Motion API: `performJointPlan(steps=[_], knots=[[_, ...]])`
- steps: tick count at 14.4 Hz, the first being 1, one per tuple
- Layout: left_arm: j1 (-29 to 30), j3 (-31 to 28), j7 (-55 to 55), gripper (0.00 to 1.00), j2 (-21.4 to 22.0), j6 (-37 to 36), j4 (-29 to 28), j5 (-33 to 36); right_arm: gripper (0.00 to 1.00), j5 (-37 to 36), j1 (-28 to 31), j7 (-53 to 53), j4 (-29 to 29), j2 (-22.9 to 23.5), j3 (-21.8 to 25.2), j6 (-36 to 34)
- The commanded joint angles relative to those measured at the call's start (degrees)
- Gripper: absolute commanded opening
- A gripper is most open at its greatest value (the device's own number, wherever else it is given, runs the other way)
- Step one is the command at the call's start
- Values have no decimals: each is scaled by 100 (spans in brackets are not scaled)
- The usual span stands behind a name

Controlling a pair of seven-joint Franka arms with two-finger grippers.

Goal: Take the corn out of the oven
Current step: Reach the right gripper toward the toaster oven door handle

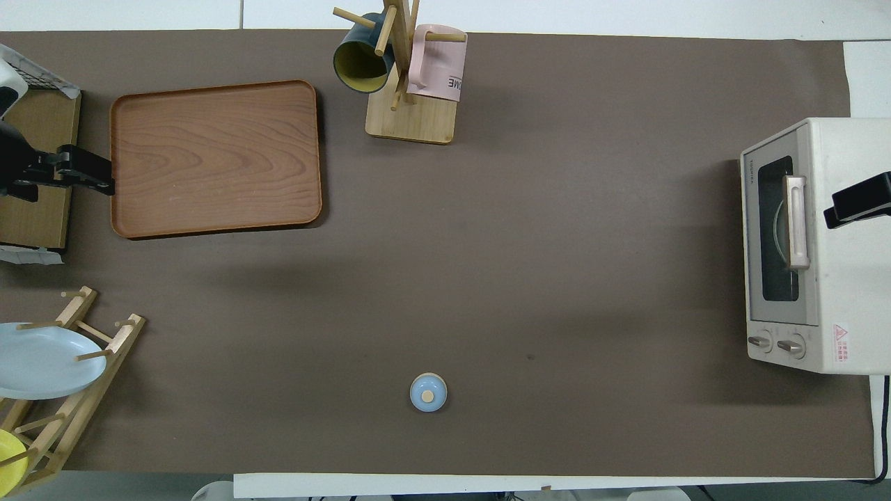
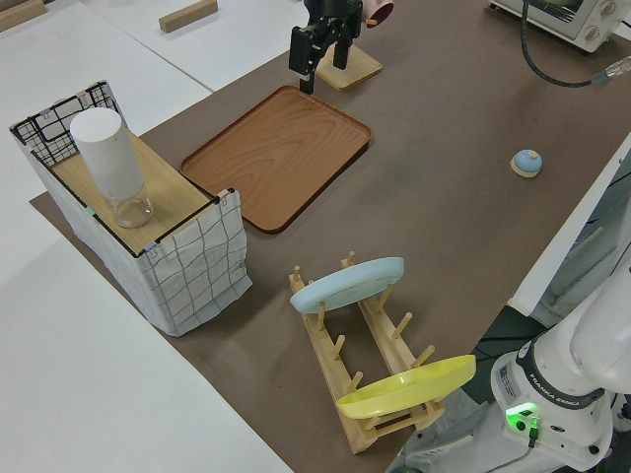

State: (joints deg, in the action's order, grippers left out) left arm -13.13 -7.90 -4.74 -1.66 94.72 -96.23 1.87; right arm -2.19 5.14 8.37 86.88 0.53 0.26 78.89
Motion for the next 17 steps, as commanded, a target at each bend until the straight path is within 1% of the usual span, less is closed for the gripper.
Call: performJointPlan(steps=[1, 5, 7, 8, 9, 10, 11, 12, 13, 15, 17], knots=[[-14, -18, -62, 100, 17, -15, 25, 15, 100, 140, 84, -46, -110, 52, -35, -85], [-75, 34, -27, 100, 17, 29, 112, -37, 100, 70, 40, -72, -57, -1, -53, -50], [-137, 131, -44, 100, 358, -49, 104, -55, 100, 61, 57, 15, 100, -70, -53, 125], [-137, 148, -53, 100, 429, -171, 122, -177, 87, 52, 49, 42, 197, -97, -44, 326], [-137, 149, -45, 100, 526, -286, 157, -230, 52, 44, 49, 42, 311, -123, -53, 398], [-146, 157, -45, 100, 579, -357, 183, -240, 28, -17, 31, 42, 642, -263, -53, 651], [-146, 157, -45, 100, 597, -366, 175, -240, 4, -175, 5, 77, 1142, -421, -53, 1219], [-155, 175, -45, 100, 649, -410, 175, -240, 0, -324, 5, 147, 1503, -466, -62, 1634], [-155, 253, -53, 100, 685, -480, 175, -240, 0, -404, 5, 148, 1690, -423, -62, 1864], [-155, 272, -45, 100, 746, -533, 114, -240, 0, -510, 14, 139, 1841, -195, -62, 2085], [-103, 254, -62, 100, 764, -498, 113, -240, 0, -825, 5, 139, 1902, 34, -62, 2270]])
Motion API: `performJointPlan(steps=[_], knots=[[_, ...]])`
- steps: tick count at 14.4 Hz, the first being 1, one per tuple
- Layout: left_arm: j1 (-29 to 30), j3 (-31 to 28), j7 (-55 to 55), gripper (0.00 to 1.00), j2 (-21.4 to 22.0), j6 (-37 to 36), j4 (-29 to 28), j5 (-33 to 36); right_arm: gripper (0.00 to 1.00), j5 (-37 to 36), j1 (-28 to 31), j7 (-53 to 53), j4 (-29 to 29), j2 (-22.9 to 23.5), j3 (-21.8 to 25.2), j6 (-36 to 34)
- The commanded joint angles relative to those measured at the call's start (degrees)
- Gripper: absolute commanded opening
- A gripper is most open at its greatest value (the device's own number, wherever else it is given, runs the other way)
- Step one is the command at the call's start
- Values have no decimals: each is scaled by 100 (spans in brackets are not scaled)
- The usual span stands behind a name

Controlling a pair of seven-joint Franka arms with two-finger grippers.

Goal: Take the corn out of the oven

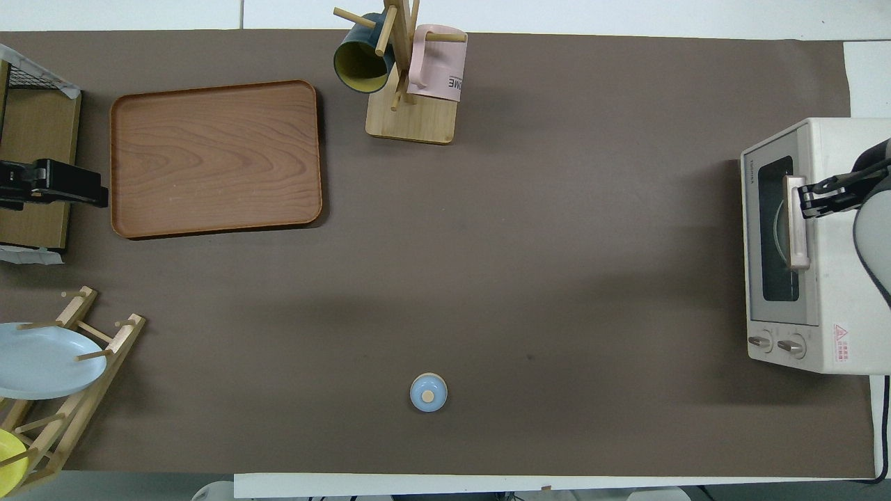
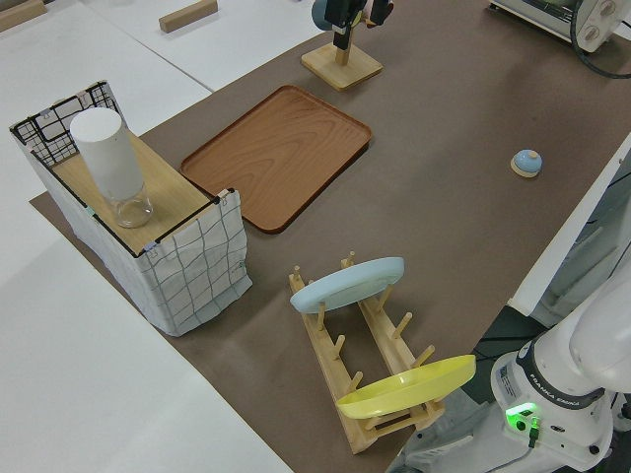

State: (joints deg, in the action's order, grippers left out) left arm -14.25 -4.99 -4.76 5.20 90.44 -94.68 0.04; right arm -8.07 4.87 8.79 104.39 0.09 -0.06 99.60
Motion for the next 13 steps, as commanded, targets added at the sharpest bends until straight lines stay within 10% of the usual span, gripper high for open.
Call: performJointPlan(steps=[1, 10, 13], knots=[[36, -72, -60, 100, 78, -70, -41, -48, 0, -300, 31, 97, 274, 105, -29, 331], [142, -230, 10, 100, 113, -88, -41, 48, 0, -433, -618, -868, 829, 772, -73, 1438], [133, -187, 45, 100, -849, -849, 1095, 118, 0, -397, -733, -1089, 829, 1360, -99, 2052]])
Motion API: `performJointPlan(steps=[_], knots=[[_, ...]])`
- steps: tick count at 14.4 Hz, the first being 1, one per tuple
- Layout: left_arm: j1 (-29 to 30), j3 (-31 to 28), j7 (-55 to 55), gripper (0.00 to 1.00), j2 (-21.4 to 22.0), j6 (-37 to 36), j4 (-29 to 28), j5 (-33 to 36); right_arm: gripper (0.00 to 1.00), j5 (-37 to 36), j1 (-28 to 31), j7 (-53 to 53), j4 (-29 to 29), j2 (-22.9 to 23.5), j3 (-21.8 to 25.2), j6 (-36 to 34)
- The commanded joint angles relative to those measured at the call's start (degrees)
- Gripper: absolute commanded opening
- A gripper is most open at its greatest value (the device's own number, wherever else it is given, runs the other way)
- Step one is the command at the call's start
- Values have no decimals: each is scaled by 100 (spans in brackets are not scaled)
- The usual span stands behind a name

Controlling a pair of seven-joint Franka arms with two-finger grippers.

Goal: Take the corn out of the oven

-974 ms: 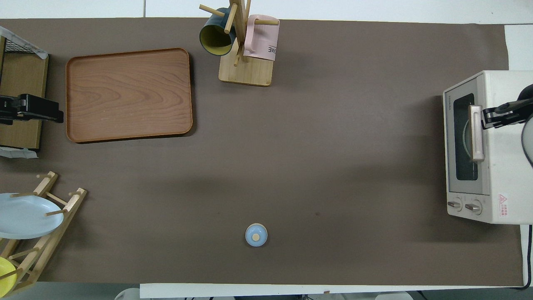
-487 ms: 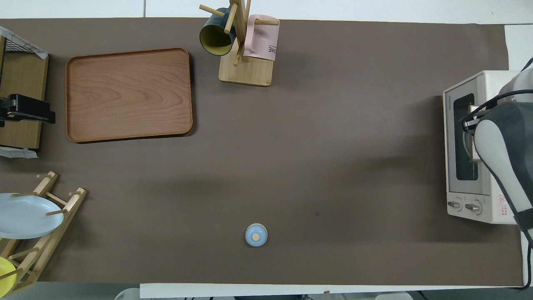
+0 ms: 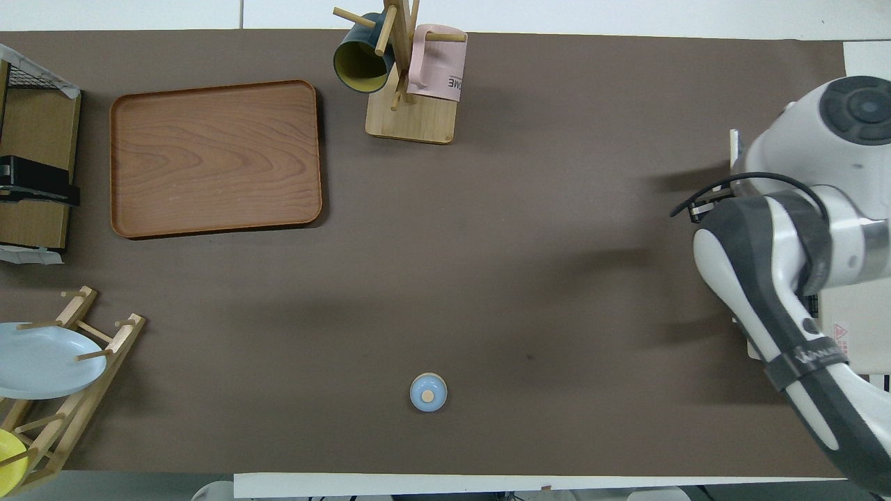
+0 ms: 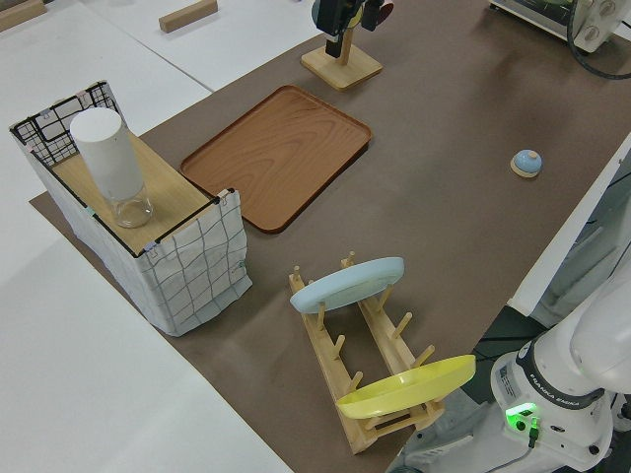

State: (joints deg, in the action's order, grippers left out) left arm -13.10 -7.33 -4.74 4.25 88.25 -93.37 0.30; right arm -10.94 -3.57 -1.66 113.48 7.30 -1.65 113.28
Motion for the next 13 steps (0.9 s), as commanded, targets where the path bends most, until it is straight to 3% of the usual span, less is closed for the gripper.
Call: performJointPlan(steps=[1, 5, 6, 7, 8, 9, 10, 13], knots=[[27, 48, 69, 100, -872, -686, 1135, 41, 0, -101, 15, -149, -80, 815, 60, 896], [-8, 48, 61, 100, -715, -695, 866, 75, 0, 423, -319, -572, -237, 1063, 60, 1101], [1, 48, 52, 100, -671, -695, 778, 67, 6, 696, -433, -590, -447, 1046, 60, 944], [1, 48, 8, 100, -627, -695, 707, 67, 23, 785, -469, -599, -676, 1002, 60, 698], [1, 48, -1, 100, -618, -686, 680, 67, 48, 795, -391, -581, -808, 854, 68, 435], [18, 48, 17, 100, -618, -695, 680, 67, 56, 795, -286, -564, -792, 669, 86, 258], [36, 48, 17, 100, -618, -686, 680, 67, 63, 786, -111, -564, -749, 494, 95, -83], [62, 39, 17, 100, -618, -686, 680, 67, 63, 707, 382, -528, -678, 316, 95, -587]])
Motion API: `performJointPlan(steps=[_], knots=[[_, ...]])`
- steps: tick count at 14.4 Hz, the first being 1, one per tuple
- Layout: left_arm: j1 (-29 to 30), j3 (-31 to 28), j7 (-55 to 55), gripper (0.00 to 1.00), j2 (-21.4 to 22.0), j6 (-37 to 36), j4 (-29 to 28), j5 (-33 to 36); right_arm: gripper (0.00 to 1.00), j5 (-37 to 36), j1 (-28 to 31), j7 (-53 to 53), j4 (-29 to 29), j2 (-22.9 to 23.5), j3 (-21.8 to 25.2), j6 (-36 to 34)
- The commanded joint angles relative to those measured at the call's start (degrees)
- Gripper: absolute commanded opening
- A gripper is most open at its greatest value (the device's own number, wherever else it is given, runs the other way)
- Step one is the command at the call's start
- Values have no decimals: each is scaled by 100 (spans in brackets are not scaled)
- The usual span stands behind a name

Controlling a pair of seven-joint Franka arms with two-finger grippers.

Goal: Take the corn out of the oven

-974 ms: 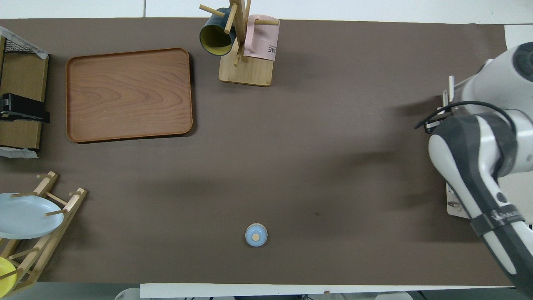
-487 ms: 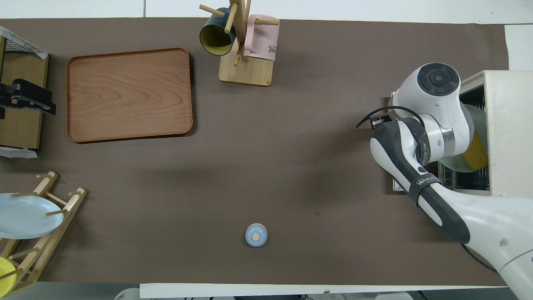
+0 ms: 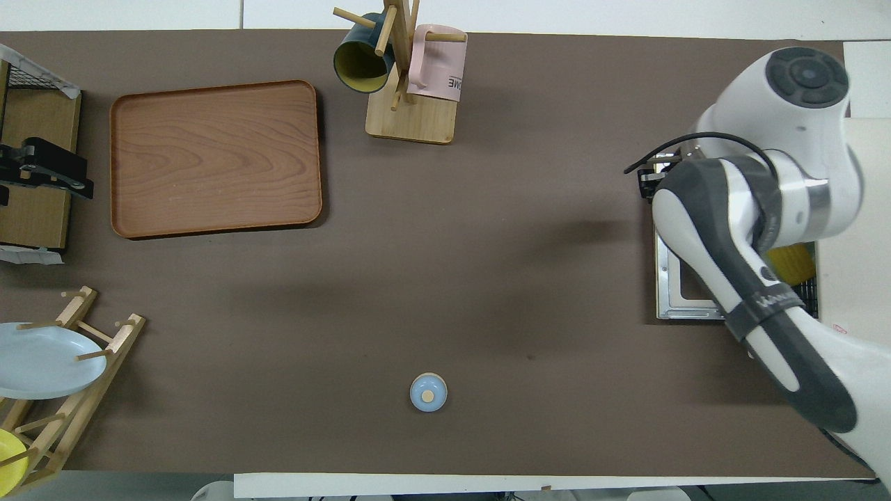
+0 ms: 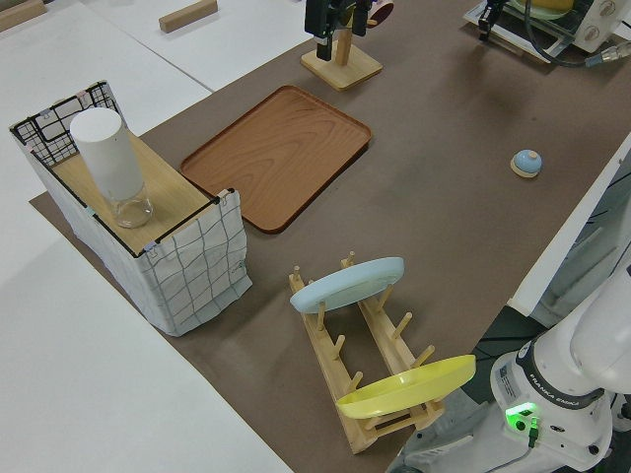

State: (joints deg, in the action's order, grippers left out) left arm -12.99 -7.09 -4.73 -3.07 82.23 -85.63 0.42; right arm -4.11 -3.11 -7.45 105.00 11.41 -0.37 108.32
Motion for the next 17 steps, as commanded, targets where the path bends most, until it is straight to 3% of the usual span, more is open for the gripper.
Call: performJointPlan(steps=[1, 3, 7, 11, 15, 17], knots=[[51, 15, 8, 100, 114, -75, -94, 54, 63, -1, 424, 103, 370, -156, -34, -5], [42, 15, 8, 100, 114, -75, -94, 54, 62, -10, 548, 235, 766, -280, -34, 380], [16, 24, -1, 100, 114, -14, -94, 54, 51, -203, 566, 244, 1207, -324, -25, 918], [-11, 24, -28, 100, 105, 100, -94, 54, 2, -940, 339, 358, 1181, -315, -51, 700], [50, 15, -1, 100, 105, 180, -102, 54, 0, -1021, -442, -17, 577, -184, -51, 15], [77, -37, 8, 100, 122, 188, -164, 54, 0, -995, -1258, -753, -299, 210, -60, -765]])
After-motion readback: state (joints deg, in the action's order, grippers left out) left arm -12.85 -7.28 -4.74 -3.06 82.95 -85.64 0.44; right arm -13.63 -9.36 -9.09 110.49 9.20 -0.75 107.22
